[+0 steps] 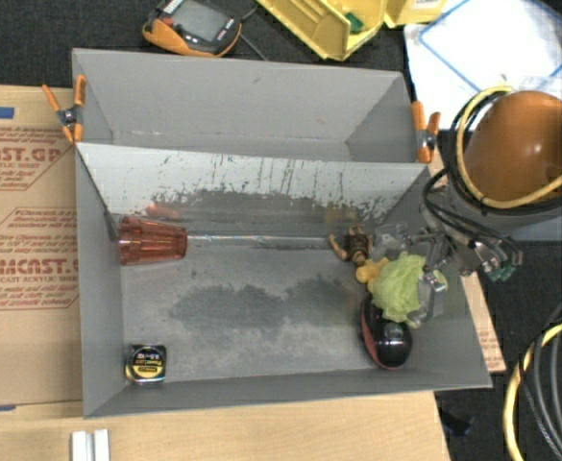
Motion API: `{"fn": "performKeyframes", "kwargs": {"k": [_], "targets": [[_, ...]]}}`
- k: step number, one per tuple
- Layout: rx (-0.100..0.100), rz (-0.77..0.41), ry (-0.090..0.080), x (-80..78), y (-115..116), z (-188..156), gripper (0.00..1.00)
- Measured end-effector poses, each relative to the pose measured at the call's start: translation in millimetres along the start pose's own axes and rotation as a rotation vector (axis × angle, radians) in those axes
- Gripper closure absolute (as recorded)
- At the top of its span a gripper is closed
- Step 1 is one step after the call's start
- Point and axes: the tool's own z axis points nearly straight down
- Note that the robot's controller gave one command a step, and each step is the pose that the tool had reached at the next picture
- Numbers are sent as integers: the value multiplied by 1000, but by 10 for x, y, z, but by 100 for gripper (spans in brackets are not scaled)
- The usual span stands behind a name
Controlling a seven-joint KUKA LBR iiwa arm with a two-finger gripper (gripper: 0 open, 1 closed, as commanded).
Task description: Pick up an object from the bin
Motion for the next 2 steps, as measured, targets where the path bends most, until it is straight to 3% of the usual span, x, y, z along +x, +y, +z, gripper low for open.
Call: {"fn": "performKeyframes", "kwargs": {"k": [1, 2], "targets": [[0, -116, 2, -303, -219, 297, 0], [0, -181, 0, -53, 71, 278, 0]]}}
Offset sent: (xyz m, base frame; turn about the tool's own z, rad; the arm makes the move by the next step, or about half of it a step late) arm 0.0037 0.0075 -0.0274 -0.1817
